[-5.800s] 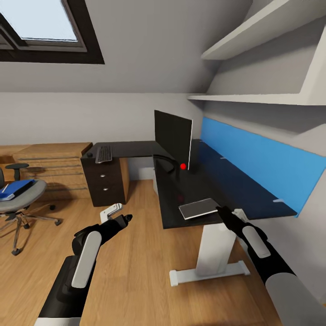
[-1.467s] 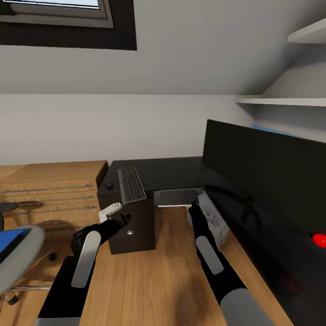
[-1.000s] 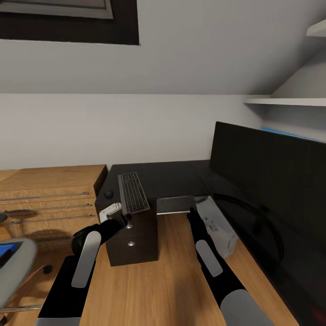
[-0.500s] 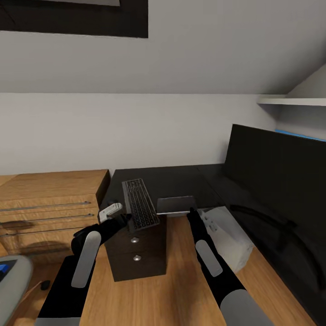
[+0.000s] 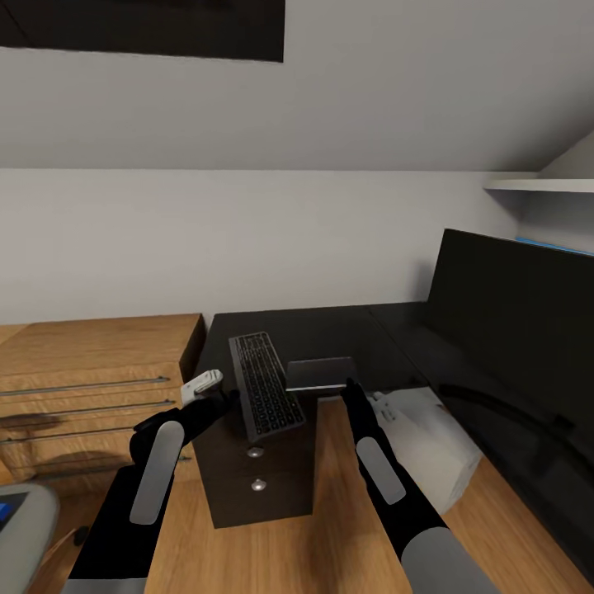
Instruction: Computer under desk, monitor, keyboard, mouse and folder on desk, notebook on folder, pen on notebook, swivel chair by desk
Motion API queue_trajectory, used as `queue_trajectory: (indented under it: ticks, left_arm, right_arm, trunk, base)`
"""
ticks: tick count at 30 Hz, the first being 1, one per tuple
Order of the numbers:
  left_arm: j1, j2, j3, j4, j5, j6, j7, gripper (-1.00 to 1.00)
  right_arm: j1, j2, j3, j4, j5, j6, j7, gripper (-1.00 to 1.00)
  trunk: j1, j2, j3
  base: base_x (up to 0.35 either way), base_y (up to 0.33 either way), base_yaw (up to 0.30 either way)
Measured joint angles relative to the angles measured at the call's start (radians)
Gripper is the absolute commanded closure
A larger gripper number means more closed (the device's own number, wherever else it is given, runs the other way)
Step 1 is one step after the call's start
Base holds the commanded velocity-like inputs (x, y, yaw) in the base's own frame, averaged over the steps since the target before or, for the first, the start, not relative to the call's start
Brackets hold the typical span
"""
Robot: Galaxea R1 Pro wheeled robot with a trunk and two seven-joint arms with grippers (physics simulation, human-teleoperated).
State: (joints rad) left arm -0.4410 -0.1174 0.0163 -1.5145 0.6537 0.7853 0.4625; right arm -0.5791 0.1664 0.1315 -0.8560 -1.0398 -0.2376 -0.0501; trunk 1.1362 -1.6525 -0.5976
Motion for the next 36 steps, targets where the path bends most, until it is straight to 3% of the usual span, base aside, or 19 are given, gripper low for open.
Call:
queue_trajectory:
  ticks: [15,27,32,34,36]
  left_arm:
    - [0.0,0.0,0.001,0.0,-0.001,-0.002,0.001,-1.0]
    - [0.0,0.0,0.001,-0.007,-0.001,0.0,0.003,-1.0]
    - [0.0,-0.001,0.009,-0.015,-0.001,0.0,0.007,-1.0]
    - [0.0,-0.003,0.023,-0.017,-0.001,0.0,0.008,-1.0]
    - [0.0,-0.003,0.028,-0.017,0.0,0.0,0.009,-1.0]
  right_arm:
    - [0.0,0.0,-0.005,0.015,0.0,-0.001,-0.001,1.0]
    - [-0.001,0.001,-0.006,0.032,0.001,-0.006,-0.001,1.0]
    - [-0.001,0.008,-0.003,0.045,-0.003,-0.086,-0.003,1.0]
    - [-0.001,0.008,0.001,0.077,-0.011,-0.182,-0.003,1.0]
    - [-0.001,0.008,0.005,0.084,-0.009,-0.204,-0.003,1.0]
  trunk:
    - [0.0,0.0,0.0]
    - [0.0,0.0,0.0]
    - [0.011,-0.021,-0.009]
    - [0.019,-0.035,-0.016]
    - [0.027,-0.049,-0.022]
  base:
    - [0.193,-0.184,0.0]
    - [0.082,-0.035,0.0]
    - [0.003,-0.001,0.0]
    - [0.0,0.0,0.0]
    - [0.0,0.0,0.0]
